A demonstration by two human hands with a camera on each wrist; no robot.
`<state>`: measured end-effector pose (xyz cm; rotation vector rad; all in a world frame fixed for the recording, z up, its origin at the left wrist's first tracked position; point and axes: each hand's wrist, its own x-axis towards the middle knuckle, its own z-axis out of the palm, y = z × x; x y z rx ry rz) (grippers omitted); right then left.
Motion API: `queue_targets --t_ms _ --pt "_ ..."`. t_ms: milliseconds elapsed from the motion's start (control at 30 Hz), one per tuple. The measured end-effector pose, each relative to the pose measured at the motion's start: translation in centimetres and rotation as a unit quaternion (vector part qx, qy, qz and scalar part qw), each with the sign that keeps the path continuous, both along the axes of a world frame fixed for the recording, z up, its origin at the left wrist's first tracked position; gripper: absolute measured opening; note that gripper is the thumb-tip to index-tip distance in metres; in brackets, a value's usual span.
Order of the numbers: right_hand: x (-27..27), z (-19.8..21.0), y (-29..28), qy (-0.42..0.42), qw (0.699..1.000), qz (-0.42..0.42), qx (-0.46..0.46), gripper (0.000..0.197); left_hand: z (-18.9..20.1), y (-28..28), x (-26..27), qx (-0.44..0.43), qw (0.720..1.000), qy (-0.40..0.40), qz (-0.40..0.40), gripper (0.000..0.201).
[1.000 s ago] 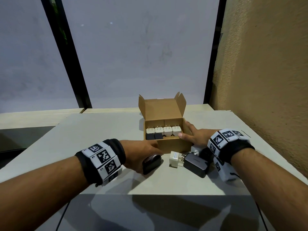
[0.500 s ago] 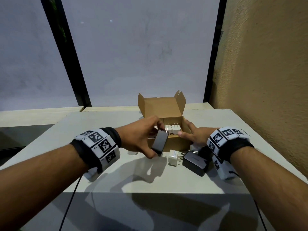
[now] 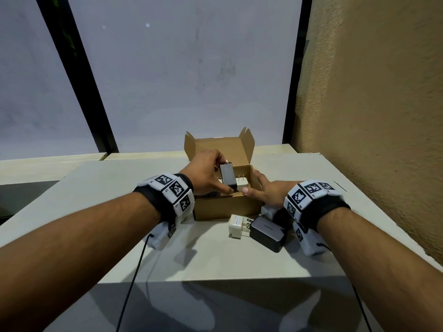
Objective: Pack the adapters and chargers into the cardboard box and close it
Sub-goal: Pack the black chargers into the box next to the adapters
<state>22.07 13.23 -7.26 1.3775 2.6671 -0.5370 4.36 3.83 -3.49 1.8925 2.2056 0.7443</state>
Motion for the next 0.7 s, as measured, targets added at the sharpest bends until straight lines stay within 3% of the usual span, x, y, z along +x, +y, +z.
queue_targets --t_ms 300,700 --pt "0.1 0.1 0.0 0.002 1.000 0.005 -0.002 0.087 -0.8 1.4 0.0 -0.030 0.999 0.020 -0.005 0.074" --pt "0.2 0.3 -0.2 -0.006 1.000 0.004 0.001 0.087 -1.7 1.6 -1.1 -0.148 0.989 0.008 -0.004 0.051"
